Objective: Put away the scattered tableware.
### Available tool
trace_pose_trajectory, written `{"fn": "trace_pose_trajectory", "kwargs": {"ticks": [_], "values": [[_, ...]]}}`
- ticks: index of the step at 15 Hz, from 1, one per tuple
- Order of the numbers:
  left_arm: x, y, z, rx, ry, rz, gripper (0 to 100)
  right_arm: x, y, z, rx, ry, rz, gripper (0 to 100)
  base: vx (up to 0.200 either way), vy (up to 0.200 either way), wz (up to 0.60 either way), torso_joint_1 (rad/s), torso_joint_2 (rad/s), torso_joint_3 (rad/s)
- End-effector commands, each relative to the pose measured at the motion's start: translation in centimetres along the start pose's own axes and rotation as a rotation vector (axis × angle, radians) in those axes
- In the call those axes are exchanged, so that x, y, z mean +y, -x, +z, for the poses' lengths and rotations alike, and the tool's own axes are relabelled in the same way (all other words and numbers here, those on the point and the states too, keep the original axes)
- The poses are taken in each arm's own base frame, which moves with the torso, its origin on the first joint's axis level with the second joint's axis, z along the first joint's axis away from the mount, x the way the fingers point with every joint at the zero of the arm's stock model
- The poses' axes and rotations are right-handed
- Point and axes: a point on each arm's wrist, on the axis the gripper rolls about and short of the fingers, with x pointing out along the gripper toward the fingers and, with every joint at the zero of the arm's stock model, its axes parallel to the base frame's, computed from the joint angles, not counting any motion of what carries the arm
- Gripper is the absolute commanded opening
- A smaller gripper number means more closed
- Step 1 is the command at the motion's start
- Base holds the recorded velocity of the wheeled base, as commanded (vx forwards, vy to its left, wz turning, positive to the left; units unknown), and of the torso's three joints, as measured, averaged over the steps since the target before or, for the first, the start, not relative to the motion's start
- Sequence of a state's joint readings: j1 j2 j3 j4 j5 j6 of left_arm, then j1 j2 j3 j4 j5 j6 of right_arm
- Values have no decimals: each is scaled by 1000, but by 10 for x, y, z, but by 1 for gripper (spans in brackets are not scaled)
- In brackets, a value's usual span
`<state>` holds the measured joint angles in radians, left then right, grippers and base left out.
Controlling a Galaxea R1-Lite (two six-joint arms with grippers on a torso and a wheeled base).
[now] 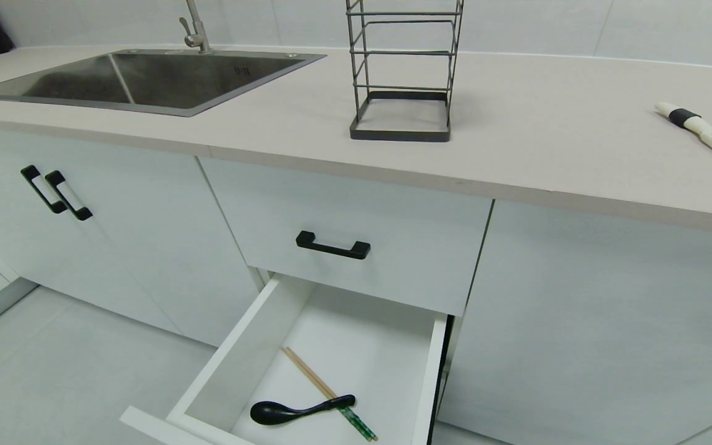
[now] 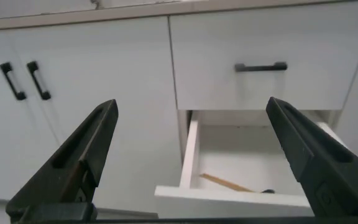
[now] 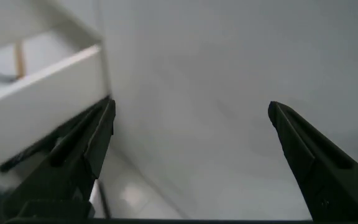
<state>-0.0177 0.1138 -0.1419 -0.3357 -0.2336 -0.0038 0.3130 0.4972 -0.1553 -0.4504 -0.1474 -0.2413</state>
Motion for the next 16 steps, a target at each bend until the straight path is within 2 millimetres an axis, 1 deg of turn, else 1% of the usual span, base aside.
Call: {"fn": "trace_pose_trajectory", "kwargs": {"ticks": [1,2,3,4,5,6,7,8,9,10,11,12,13,14,15,16], "values": [[7,-26,58,111,100,-165,100,-6,23,8,-120,-20,-136,100,0,0,0,0,0,0],[9,-37,73,194,153,-231,100,-6,29,8,-134,-36,-169,100,0,0,0,0,0,0],[10,-47,78,265,180,-284,100,-6,37,6,-162,-78,-215,100,0,0,0,0,0,0],[11,-54,77,290,182,-301,100,-4,43,4,-177,-95,-248,100,0,0,0,0,0,0],[11,-67,70,355,156,-322,100,0,56,-2,-186,-111,-303,100,0,0,0,0,0,0],[11,-74,62,405,142,-330,100,2,63,-9,-179,-123,-316,100,0,0,0,0,0,0],[9,-78,45,516,147,-346,100,7,73,-21,-157,-145,-321,100,0,0,0,0,0,0],[7,-76,32,627,165,-386,100,9,72,-30,-120,-172,-321,100,0,0,0,0,0,0],[5,-75,22,753,186,-437,100,10,70,-34,-128,-184,-321,100,0,0,0,0,0,0],[3,-75,15,848,200,-461,100,11,67,-40,-120,-182,-320,100,0,0,0,0,0,0],[2,-76,9,920,209,-474,100,13,64,-51,-86,-187,-313,100,0,0,0,0,0,0],[0,-81,2,1004,217,-499,100,16,60,-67,-22,-229,-298,100,0,0,0,0,0,0],[-2,-85,-4,1062,220,-513,100,18,60,-76,53,-327,-255,100,0,0,0,0,0,0],[-4,-86,-8,1120,221,-531,100,20,60,-76,64,-393,-179,100,0,0,0,0,0,0],[-6,-85,-12,1201,224,-558,100,22,60,-75,50,-425,-97,100,0,0,0,0,0,0],[-7,-84,-16,1267,223,-580,100,22,60,-75,48,-452,-89,100,0,0,0,0,0,0]]}}
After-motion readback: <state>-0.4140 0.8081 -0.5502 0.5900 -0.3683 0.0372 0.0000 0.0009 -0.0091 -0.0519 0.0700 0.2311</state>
